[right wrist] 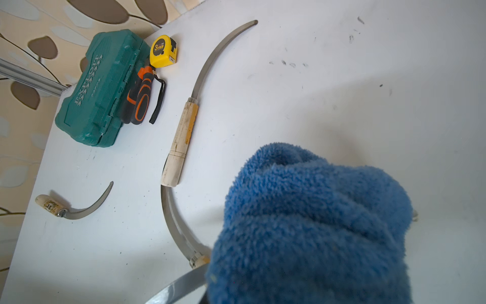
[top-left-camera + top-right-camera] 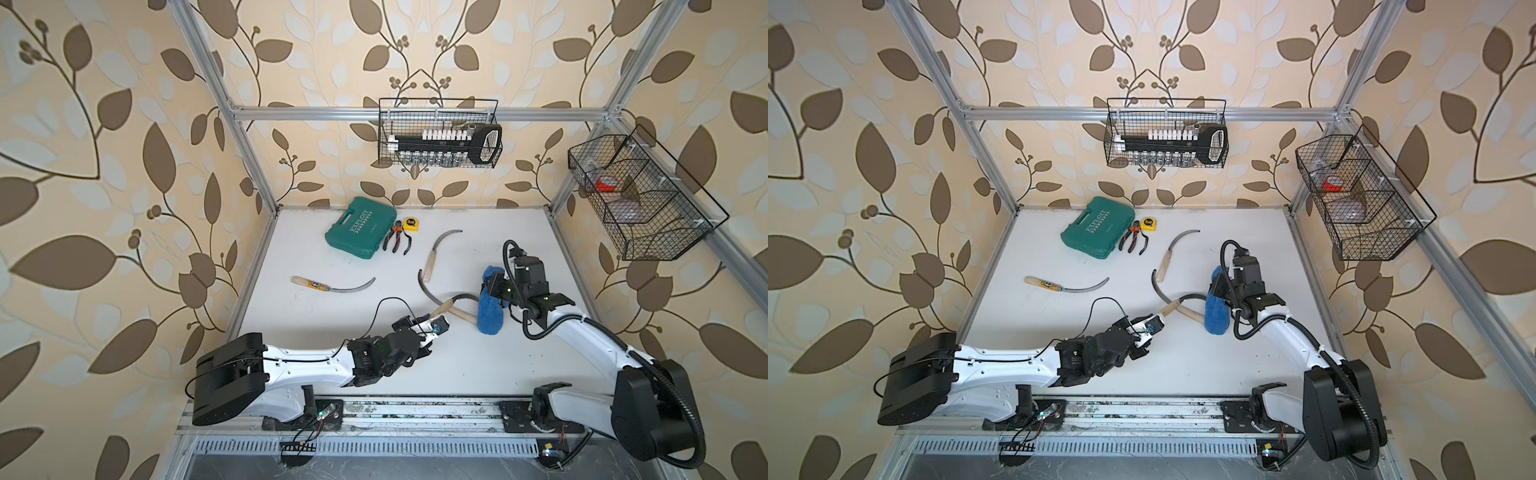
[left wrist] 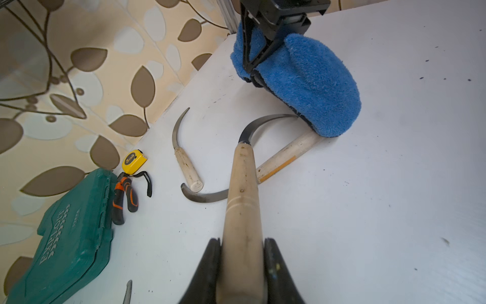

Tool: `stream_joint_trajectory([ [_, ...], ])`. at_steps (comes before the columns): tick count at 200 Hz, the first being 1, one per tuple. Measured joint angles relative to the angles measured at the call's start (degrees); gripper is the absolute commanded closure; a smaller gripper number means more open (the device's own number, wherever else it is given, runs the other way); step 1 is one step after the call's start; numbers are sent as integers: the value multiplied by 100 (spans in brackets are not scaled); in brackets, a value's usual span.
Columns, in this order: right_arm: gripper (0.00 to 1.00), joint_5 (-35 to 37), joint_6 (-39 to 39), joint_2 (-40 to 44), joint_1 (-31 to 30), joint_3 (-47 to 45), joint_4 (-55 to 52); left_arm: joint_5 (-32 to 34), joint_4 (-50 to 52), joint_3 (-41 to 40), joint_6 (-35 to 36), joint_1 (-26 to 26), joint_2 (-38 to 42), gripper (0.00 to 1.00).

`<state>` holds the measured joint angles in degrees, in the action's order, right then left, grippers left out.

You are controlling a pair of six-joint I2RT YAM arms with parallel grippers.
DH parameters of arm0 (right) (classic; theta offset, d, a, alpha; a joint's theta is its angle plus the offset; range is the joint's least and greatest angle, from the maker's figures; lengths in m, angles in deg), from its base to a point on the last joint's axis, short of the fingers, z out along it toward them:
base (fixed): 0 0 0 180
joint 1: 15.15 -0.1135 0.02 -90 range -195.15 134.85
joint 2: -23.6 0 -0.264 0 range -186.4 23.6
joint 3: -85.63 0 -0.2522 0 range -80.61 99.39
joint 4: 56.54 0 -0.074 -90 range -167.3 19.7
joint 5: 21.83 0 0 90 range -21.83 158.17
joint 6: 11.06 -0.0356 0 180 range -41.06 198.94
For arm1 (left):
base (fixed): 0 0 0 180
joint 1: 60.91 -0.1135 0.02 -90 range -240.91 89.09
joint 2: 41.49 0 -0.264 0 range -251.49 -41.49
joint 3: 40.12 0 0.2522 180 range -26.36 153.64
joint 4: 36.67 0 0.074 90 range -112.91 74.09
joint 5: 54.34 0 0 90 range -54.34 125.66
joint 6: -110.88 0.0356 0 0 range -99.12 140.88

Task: Wipe small sickles with rags
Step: Wipe the small sickle.

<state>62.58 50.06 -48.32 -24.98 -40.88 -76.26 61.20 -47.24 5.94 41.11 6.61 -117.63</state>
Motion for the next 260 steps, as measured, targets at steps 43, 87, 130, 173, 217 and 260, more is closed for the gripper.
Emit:
stream_joint_trajectory([
  [43, 100, -20, -2, -332, 0, 199, -9, -297, -452, 245, 201, -590, -590, 100],
  [87, 100, -188, 87, -752, -15, 623, -173, -424, -575, 343, 212, -831, -807, 100],
  [130, 100, -334, 280, -1602, -372, 1276, -205, -457, -798, 328, 131, -824, -826, 100],
  [173, 100, -452, 483, -2227, -734, 1635, -238, -378, -1147, 240, -17, -833, -1147, 100],
  [217, 100, -767, 599, -2192, -1062, 1631, -166, -264, -1252, 22, -140, -831, -1099, 100],
  [260, 100, -584, 643, -1888, -1314, 1497, -146, -271, -1244, -79, -214, -824, -839, 100],
])
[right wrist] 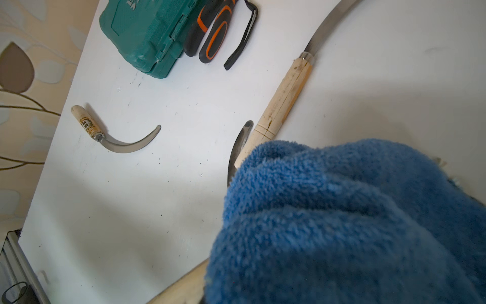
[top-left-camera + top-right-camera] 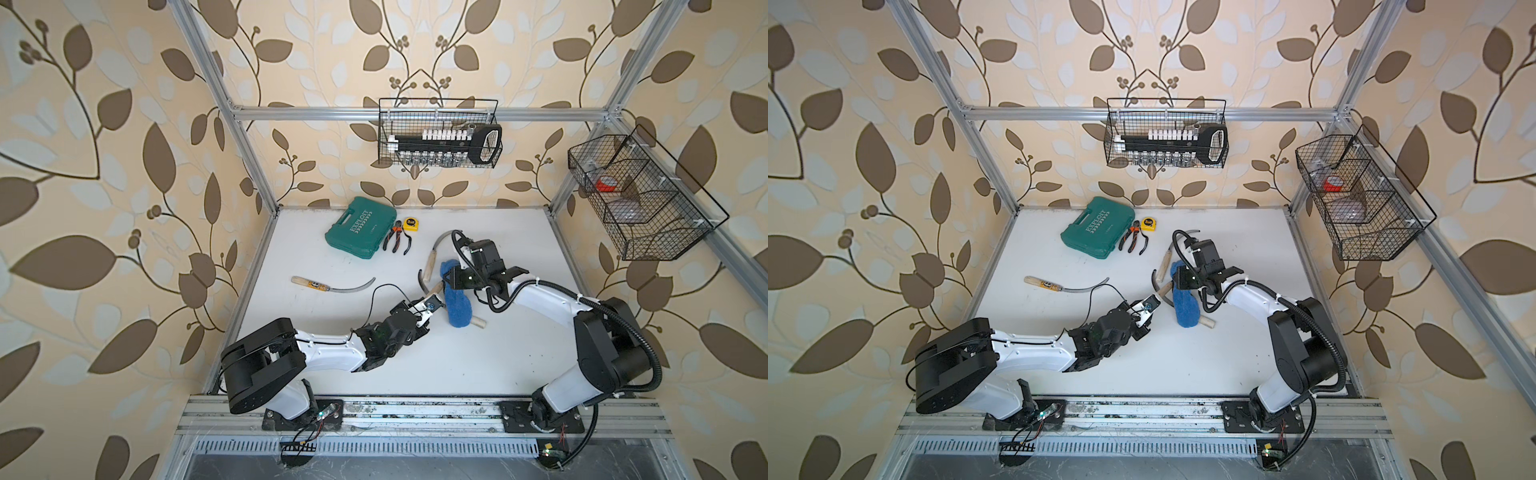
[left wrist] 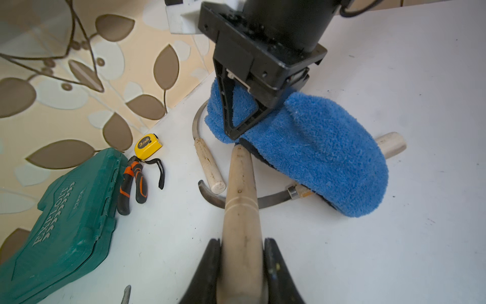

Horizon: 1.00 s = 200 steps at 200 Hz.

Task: Wipe small sickles with rags
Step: Wipe the small sickle.

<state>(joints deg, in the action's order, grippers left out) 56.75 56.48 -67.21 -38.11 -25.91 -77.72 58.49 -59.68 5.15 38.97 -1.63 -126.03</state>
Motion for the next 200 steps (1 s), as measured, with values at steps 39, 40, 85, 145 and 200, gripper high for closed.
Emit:
stream_joint_trajectory([
  [39, 100, 505, -168, -503, 280, 223, -249, -11, 2, 0, -44, -2, 0, 100],
  [40, 100, 511, -177, -516, 289, 229, -251, -11, 2, 0, -46, -2, 0, 100],
  [85, 100, 479, -396, -901, 619, 472, -498, -17, 4, 0, -96, -4, -17, 100],
  [145, 100, 1023, -385, -702, -114, 616, -599, 94, -55, -55, -136, 0, 149, 100],
  [200, 100, 1099, -363, -4, -688, 483, -459, 326, -249, -59, -94, 2, 190, 100],
])
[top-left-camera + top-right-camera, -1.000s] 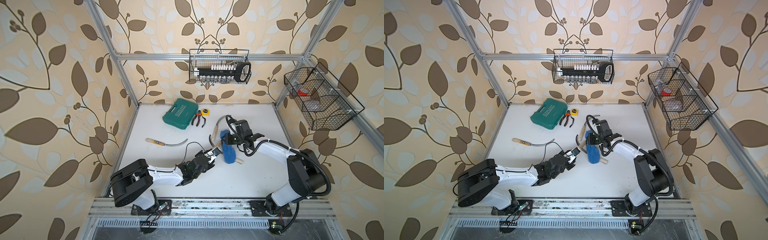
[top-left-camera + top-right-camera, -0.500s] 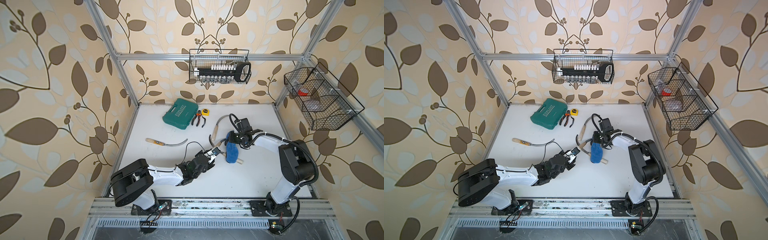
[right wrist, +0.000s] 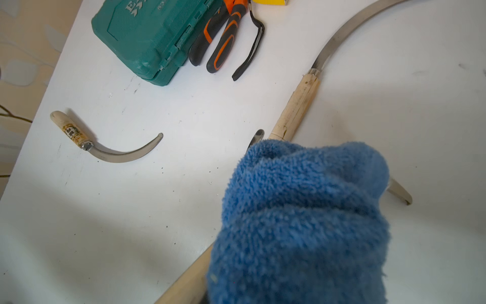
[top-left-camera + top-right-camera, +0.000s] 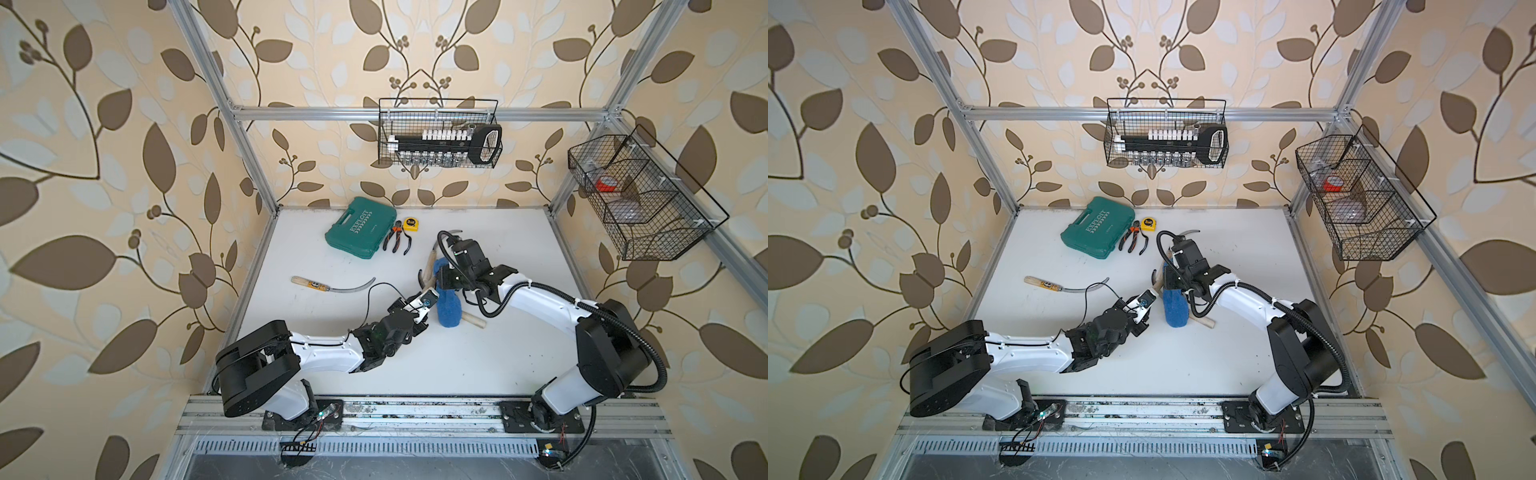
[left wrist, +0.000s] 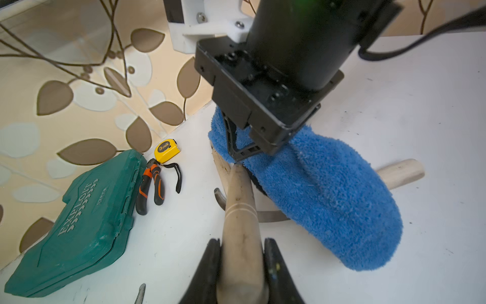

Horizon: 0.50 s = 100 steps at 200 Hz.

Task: Wipe small sickles with rags
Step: Wipe the small sickle.

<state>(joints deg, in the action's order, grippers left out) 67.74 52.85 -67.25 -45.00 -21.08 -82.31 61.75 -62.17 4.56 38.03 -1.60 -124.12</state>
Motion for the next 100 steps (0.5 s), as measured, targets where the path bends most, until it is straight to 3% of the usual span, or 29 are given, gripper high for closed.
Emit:
stream_joint_trajectory([
  [58, 100, -181, -92, -590, 1261, -109, -157, -280, 15, -116, 2, 2, 127, 100],
  [100, 100, -501, -92, -721, 1377, -66, -199, -339, 44, -136, -48, 2, 127, 100],
])
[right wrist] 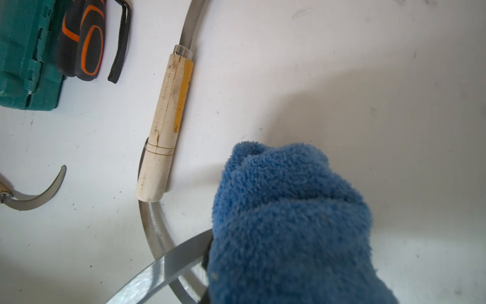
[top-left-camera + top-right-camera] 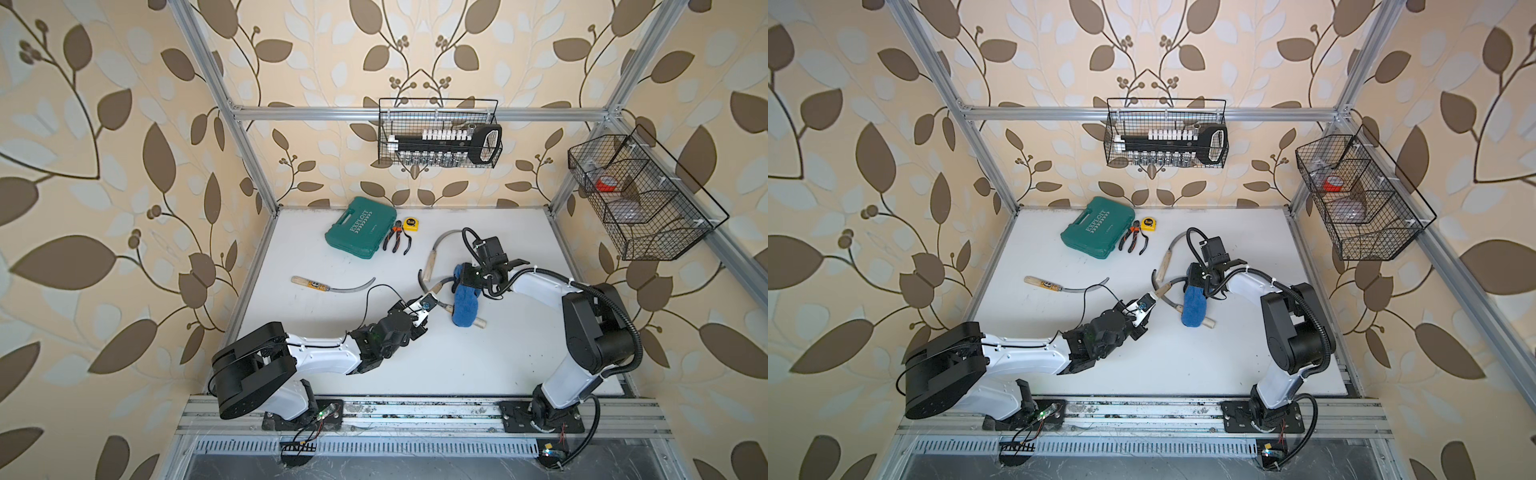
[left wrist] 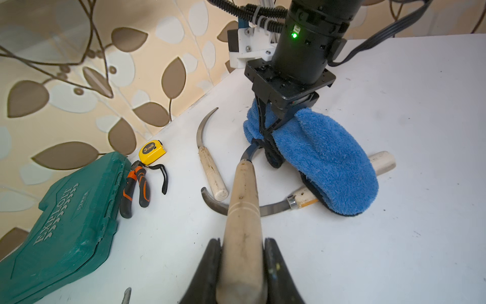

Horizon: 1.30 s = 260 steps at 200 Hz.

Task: Wipe small sickles with rags
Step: Wipe the small sickle.

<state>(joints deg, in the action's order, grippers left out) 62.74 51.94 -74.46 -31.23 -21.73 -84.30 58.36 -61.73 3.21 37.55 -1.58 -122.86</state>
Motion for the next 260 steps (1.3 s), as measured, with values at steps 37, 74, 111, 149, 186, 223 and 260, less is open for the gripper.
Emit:
stream_joint_trajectory([
  [37, 100, 328, 4, 0, -291, 94, -15, 61, -35, 0, -2, 0, 7, 100],
  [74, 100, 538, 46, 450, -1025, 66, 52, 337, -90, 0, 7, 0, 20, 100],
  [111, 100, 944, 20, 1425, -1467, -7, 24, 501, -144, 2, 9, 0, 20, 100],
  [149, 100, 2114, -190, 1792, -699, -4, -533, 605, -168, 2, 9, 0, 20, 100],
  [186, 100, 3167, -267, 1272, 0, 214, -1316, 605, -170, 2, 9, 0, 20, 100],
  [223, 100, 3250, -92, 127, -35, 883, -1530, 601, -170, 2, 7, 0, 20, 100],
  [260, 100, 2741, 280, -881, -79, 1473, -1475, 579, -170, 2, 7, 0, 22, 100],
])
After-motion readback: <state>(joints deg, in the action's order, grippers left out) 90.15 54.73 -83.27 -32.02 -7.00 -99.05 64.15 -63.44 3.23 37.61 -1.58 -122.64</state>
